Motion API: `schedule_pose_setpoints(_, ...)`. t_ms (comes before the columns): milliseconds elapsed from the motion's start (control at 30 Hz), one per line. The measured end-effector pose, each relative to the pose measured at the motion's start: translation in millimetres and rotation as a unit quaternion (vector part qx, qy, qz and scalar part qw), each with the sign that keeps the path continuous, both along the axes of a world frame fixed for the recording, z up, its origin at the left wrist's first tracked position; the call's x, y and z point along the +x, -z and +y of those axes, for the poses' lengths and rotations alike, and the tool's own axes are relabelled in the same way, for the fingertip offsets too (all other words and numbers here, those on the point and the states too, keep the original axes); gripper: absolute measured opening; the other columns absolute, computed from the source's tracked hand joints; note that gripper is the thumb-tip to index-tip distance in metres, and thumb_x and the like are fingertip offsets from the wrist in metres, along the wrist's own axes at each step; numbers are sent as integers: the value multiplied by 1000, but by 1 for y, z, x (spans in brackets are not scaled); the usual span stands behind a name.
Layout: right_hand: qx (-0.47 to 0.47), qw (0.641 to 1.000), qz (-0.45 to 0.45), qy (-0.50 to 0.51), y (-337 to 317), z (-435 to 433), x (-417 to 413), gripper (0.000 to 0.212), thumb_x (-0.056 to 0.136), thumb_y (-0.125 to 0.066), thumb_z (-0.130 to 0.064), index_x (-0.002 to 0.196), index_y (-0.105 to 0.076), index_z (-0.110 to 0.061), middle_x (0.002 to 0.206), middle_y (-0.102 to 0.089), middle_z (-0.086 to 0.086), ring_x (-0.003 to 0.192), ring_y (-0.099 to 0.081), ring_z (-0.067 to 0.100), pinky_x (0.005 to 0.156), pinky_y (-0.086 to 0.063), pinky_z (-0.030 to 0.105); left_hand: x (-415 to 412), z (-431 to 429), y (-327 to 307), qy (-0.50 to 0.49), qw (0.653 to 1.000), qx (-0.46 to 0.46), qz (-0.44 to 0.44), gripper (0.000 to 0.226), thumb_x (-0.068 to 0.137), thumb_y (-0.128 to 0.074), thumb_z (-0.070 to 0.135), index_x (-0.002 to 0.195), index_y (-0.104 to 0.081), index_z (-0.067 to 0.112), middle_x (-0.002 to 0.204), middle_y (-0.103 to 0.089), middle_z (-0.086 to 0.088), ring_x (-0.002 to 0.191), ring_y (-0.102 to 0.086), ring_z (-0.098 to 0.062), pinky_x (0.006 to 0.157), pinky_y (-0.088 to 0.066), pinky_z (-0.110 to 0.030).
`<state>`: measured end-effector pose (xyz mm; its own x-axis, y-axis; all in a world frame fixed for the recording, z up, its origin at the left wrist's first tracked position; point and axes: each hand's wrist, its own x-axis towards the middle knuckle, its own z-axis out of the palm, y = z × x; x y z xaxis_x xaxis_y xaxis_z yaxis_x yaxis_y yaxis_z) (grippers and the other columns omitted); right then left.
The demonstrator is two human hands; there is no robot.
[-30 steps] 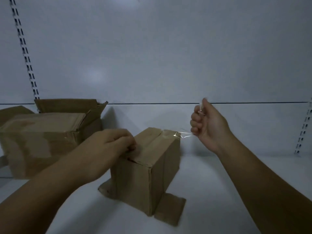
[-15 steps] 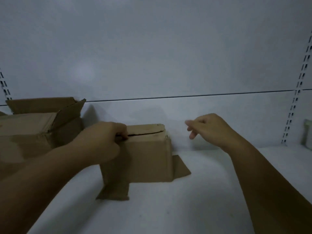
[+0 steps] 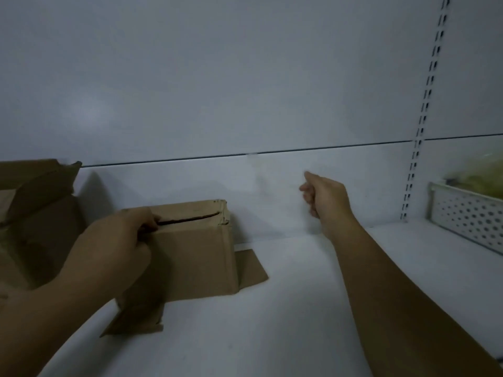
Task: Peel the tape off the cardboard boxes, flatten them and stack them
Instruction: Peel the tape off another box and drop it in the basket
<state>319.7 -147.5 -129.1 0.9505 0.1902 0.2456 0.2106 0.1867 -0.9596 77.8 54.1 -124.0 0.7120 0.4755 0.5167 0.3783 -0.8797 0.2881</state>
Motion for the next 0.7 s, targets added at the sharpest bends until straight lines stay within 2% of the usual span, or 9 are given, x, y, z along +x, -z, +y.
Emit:
schedule_pose_setpoints(100, 70, 987, -37, -142, -6, 14, -16, 29, 89, -57, -26, 65, -58, -11, 47, -56, 1, 37, -36, 8, 37, -30, 18, -4, -7, -8, 90, 993, -10, -76, 48, 72, -59, -6, 109, -61, 25, 138, -44, 4, 121, -43, -19, 98, -39, -41)
schedule_pose_setpoints(167, 76, 975, -74, -197, -7, 20, -27, 29, 88, -57, -26, 63, -53, -14, 53, -61, 5, 40, -39, 10, 40, -35, 21, 2, -24, -21, 169, 977, -46, -125, 54, 67, -65, 10, 110, -48, 39, 137, -31, 17, 122, -36, -9, 99, -34, -37)
schedule_pose_setpoints(233, 80, 963, -94, -238, -9, 23, -40, 26, 84, -57, -29, 64, -50, -15, 57, -63, 8, 42, -43, 12, 42, -38, 23, 15, -40, -40, 231, 947, -152, -162, 64, 62, -71, 26, 111, -37, 48, 131, -25, 24, 133, -28, -8, 108, -26, -33)
schedule_pose_setpoints(300, 76, 951, -115, -275, -9, 23, -54, 24, 83, -55, -30, 64, -52, -16, 59, -64, 9, 43, -45, 12, 44, -40, 23, 26, -52, -54, 290, 929, -168, -156, 62, 73, -73, 33, 117, -36, 53, 133, -24, 28, 136, -23, -2, 107, -26, -27)
schedule_pose_setpoints(333, 72, 947, -128, -285, -10, 22, -61, 25, 84, -54, -30, 62, -54, -17, 61, -65, 9, 44, -46, 12, 44, -41, 24, 29, -56, -62, 315, 931, -136, -121, 56, 79, -68, 38, 121, -35, 56, 137, -25, 28, 132, -28, 2, 104, -31, -25)
schedule_pose_setpoints(400, 37, 946, -149, -284, -15, 12, -72, 27, 85, -52, -29, 61, -59, -20, 63, -66, 8, 46, -48, 12, 46, -43, 24, 37, -60, -74, 354, 923, -137, -68, 57, 67, -63, 50, 120, -40, 56, 133, -45, 22, 113, -52, 2, 93, -45, -24)
schedule_pose_setpoints(467, 0, 955, -158, -250, -25, -8, -80, 25, 85, -51, -29, 65, -62, -18, 67, -67, 7, 49, -50, 13, 49, -45, 24, 56, -68, -86, 397, 887, -223, -84, 36, 76, -68, 31, 111, -59, 36, 100, -69, 9, 82, -69, -7, 72, -58, -27)
schedule_pose_setpoints(533, 17, 968, -151, -202, -39, -34, -81, 25, 84, -52, -26, 64, -62, -14, 78, -69, 10, 57, -55, 16, 56, -50, 26, 83, -82, -101, 404, 850, -298, -156, 14, 82, -66, 9, 93, -68, 18, 79, -72, -2, 65, -70, -11, 58, -59, -24)
schedule_pose_setpoints(700, 156, 974, -82, -142, -64, -103, -85, 27, 79, -54, -25, 62, -71, -13, 112, -61, 18, 90, -60, 25, 87, -51, 33, 144, -135, -125, 461, 756, -418, -204, 14, 80, -71, 11, 92, -67, 17, 84, -69, -2, 71, -70, -10, 57, -56, -23)
